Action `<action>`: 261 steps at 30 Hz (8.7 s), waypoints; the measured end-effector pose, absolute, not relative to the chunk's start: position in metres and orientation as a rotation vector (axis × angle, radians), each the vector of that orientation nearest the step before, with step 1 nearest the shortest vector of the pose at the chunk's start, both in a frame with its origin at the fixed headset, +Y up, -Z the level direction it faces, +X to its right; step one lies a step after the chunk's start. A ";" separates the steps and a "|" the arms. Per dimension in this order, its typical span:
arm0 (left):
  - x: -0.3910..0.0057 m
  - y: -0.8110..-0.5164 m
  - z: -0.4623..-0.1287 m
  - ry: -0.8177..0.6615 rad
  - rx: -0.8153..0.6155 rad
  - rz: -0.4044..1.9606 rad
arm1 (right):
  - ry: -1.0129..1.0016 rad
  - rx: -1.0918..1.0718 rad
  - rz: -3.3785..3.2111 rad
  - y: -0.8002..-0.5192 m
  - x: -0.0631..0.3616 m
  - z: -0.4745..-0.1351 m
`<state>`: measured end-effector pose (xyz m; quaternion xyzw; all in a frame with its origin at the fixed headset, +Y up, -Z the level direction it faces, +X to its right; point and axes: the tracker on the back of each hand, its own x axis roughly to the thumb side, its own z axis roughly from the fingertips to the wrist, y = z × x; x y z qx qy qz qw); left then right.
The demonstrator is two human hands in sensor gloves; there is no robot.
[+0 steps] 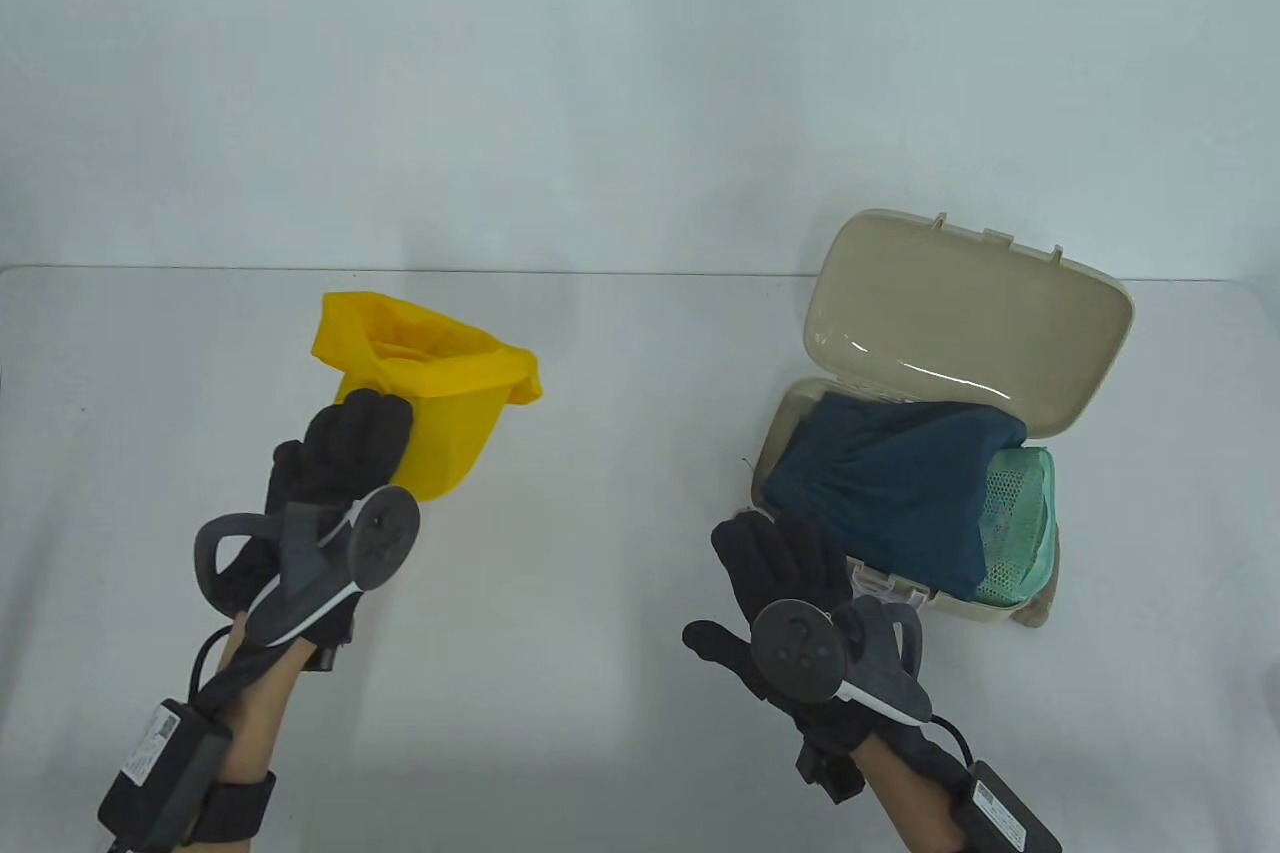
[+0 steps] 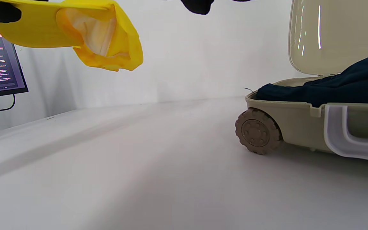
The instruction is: Pack suitcase
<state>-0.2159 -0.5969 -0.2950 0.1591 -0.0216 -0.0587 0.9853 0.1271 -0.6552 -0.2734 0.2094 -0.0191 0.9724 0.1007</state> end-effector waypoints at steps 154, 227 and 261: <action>-0.233 -0.620 -0.294 -0.261 0.033 0.727 | 0.357 0.301 2.072 -0.563 0.108 -0.385; -0.235 -0.670 -0.289 -0.263 0.054 -0.021 | 0.039 -1.019 2.725 -0.580 0.325 -0.399; -0.233 -0.670 -0.293 -0.260 0.013 0.013 | 0.514 -0.933 2.771 -0.705 0.340 -0.383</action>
